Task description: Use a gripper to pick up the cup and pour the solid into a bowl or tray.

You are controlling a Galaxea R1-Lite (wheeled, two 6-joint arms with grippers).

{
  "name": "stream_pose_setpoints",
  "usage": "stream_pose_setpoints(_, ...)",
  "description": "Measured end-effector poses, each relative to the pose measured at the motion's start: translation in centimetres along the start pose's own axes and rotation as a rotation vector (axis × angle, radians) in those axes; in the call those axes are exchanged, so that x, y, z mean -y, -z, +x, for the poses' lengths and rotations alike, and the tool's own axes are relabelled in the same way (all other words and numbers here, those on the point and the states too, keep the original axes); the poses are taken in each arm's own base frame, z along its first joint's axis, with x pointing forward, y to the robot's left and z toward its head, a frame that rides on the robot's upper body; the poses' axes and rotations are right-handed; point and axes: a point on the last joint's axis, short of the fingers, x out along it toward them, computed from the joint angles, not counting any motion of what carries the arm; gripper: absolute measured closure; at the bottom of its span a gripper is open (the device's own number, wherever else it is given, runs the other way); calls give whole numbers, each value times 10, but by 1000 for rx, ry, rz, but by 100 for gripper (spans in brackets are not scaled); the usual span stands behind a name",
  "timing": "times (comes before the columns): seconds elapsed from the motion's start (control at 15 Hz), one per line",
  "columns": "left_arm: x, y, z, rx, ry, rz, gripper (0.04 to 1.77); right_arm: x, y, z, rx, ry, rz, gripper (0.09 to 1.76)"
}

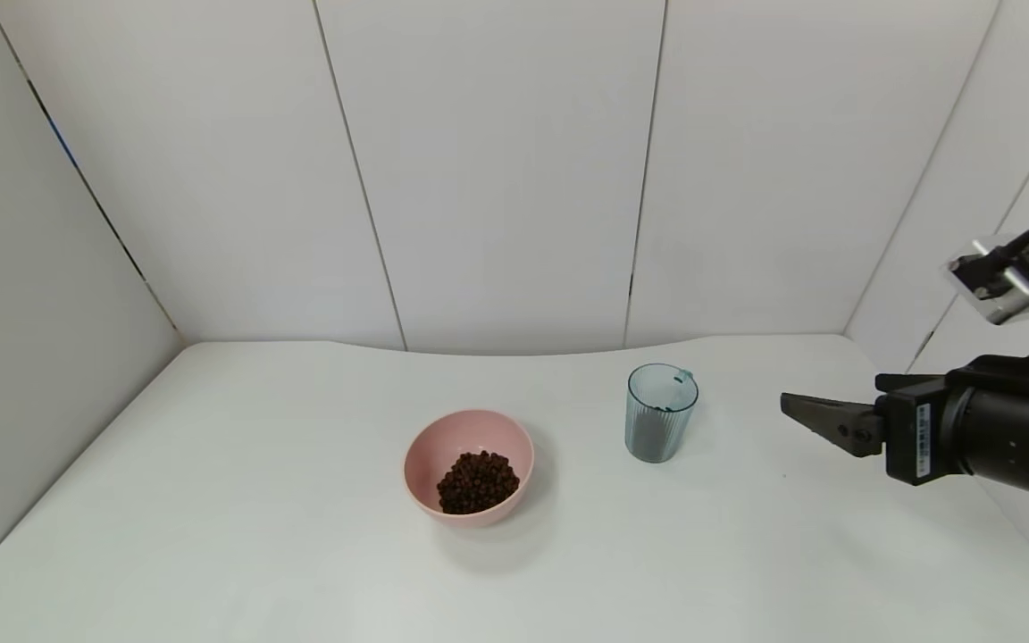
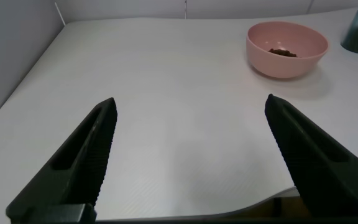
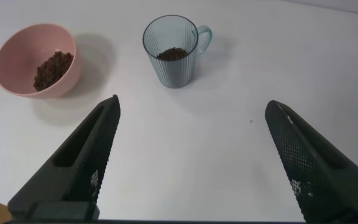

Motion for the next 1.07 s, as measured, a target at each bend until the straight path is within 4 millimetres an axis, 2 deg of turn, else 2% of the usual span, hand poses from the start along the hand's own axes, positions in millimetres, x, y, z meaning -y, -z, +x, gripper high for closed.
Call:
stream_pose_setpoints(0.27, 0, 0, 0, 0, 0, 0, 9, 14, 4, -24, 24, 45, 22, 15)
stream_pose_setpoints(0.4, 0, 0, 0, 0, 0, 0, 9, 19, 13, -40, -30, 65, 22, 15)
stream_pose_setpoints(0.8, 0, 0, 0, 0, 0, 0, 9, 26, 30, -106, -24, 71, 28, 15)
stream_pose_setpoints(1.07, 0, 0, 0, 0, 0, 0, 9, 34, 43, -147, 67, 213, 59, 15)
